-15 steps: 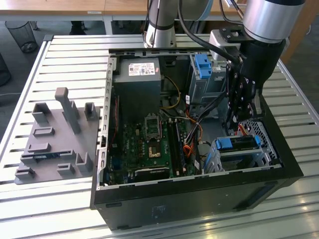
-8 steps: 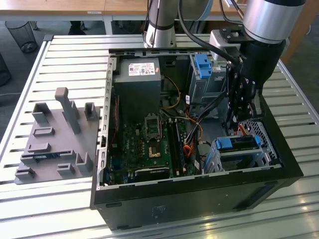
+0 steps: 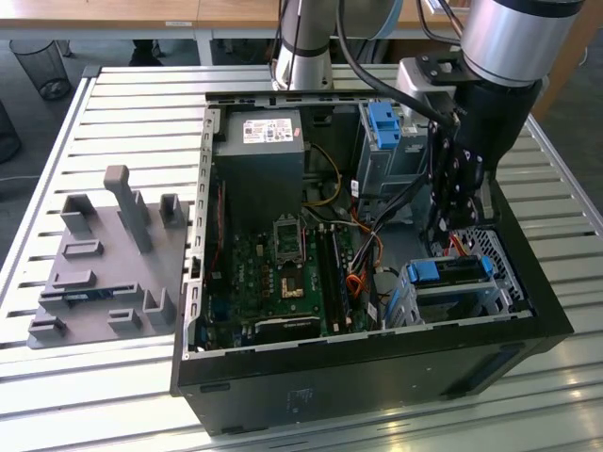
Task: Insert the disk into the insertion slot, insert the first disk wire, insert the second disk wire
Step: 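Insert the second disk wire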
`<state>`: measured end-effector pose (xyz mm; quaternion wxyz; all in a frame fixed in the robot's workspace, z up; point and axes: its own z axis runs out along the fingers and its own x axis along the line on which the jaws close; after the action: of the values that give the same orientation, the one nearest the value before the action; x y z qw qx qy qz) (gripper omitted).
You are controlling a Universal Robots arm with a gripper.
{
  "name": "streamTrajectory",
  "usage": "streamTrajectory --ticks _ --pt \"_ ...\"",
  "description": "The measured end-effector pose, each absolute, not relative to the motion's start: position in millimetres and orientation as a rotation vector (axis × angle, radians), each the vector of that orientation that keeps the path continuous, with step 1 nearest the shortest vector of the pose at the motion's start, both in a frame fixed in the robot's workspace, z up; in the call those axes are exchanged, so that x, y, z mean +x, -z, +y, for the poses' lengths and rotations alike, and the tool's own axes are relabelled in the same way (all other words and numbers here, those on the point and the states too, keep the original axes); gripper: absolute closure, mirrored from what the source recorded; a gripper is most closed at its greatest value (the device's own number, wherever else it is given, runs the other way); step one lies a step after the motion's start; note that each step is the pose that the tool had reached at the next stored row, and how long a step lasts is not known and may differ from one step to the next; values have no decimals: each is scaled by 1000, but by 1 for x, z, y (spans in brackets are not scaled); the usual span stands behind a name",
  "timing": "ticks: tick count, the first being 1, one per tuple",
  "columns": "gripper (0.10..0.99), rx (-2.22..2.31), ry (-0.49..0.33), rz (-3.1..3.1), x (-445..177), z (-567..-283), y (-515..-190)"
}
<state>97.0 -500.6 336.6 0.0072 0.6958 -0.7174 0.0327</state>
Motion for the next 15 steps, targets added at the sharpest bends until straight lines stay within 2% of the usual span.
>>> streamTrajectory --ticks 12,15 --pt "890 2176 -102 -2244 97 -510 -337" --pt "890 2186 -80 -2255 97 -511 -337"
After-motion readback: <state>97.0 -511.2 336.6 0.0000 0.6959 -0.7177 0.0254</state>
